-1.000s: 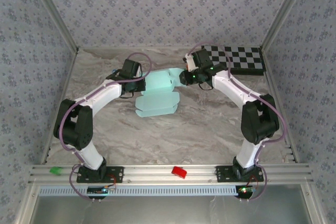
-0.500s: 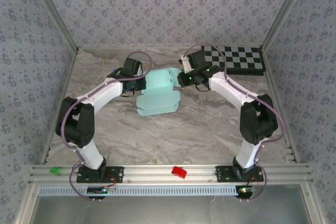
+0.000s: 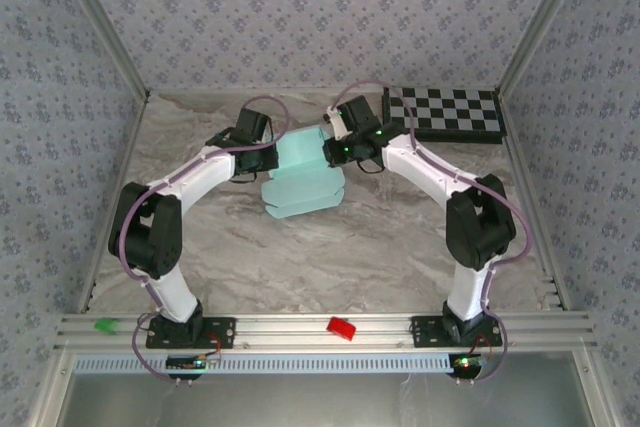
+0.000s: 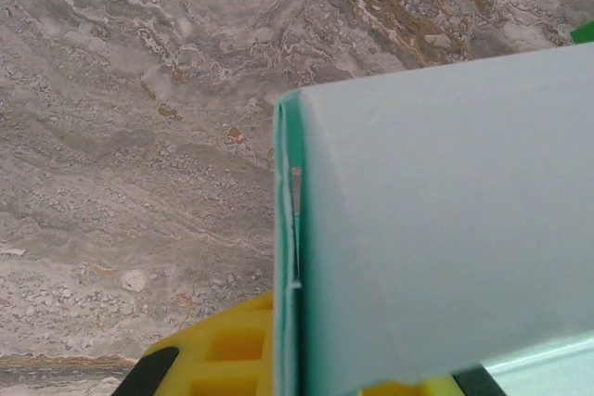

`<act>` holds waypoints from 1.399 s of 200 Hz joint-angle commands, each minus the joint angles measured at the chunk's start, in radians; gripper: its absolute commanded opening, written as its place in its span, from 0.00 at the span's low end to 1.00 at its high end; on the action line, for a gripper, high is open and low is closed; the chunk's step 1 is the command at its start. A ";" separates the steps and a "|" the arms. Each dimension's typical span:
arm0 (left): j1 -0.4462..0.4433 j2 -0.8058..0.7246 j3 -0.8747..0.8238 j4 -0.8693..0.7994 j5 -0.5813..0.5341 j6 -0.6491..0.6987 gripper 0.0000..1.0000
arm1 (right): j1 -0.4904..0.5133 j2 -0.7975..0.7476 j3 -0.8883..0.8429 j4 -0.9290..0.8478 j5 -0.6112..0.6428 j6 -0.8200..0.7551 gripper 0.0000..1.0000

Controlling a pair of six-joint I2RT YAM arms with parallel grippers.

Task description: Fold the paper box

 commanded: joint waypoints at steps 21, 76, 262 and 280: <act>-0.010 0.007 0.050 0.035 0.069 -0.011 0.00 | 0.039 0.050 0.070 -0.030 -0.045 0.023 0.11; -0.010 0.002 0.045 0.034 0.063 0.009 0.00 | 0.042 0.047 0.081 -0.043 -0.029 0.027 0.17; -0.011 -0.028 0.007 0.061 0.037 0.064 0.00 | 0.007 -0.087 0.000 0.027 -0.102 -0.031 0.57; -0.011 -0.028 0.005 0.060 0.035 0.068 0.00 | 0.004 -0.118 -0.021 0.037 -0.089 -0.032 0.59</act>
